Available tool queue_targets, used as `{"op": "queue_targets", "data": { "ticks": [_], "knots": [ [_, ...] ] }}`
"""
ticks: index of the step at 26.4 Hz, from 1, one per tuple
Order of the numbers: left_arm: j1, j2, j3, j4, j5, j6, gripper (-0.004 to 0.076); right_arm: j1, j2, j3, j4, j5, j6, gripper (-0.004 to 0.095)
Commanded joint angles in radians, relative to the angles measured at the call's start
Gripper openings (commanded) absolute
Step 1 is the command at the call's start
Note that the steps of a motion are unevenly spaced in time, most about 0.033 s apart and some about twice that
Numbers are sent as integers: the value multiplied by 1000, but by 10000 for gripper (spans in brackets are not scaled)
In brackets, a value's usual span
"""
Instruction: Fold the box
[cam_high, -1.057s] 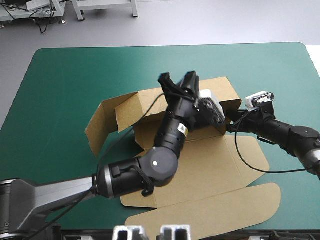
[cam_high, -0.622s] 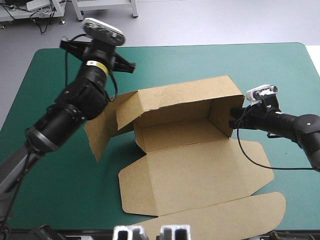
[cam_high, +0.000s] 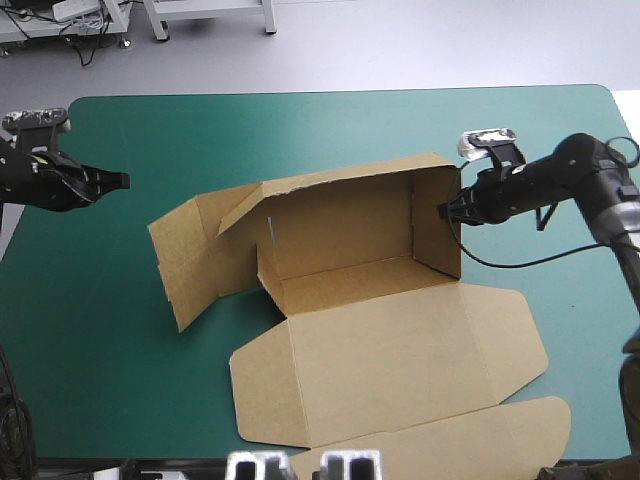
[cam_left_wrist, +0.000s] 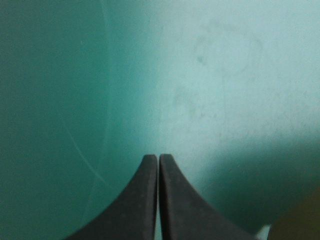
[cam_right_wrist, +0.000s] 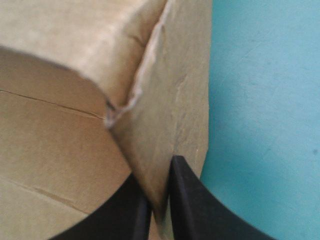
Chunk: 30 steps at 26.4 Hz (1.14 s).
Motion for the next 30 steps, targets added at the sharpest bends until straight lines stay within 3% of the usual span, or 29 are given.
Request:
{"op": "queue_targets", "data": {
  "ticks": [1, 5, 12, 16, 20, 25, 30],
  "knots": [
    [43, -31, 60, -44, 6, 30, -3, 68, 59, -66, 27, -92, 19, 217],
    [51, -31, 191, -79, -21, 81, -3, 100, 149, -80, 27, -225, 57, 393],
    [51, -31, 231, -123, -93, 100, -3, 100, 183, -105, 19, -286, 57, 401],
    [51, -21, 231, -120, -107, 100, -3, 100, 155, -202, -34, -253, 57, 401],
    [51, 2, 227, -120, -107, 102, -3, 100, 118, -311, -145, -189, 154, 401],
    [51, 41, 225, -120, -115, 105, -3, 100, 71, -418, -258, -8, 213, 401],
    [54, 73, 194, -120, -112, 124, -3, 100, 29, -434, -267, 115, 268, 401]
  ]
}}
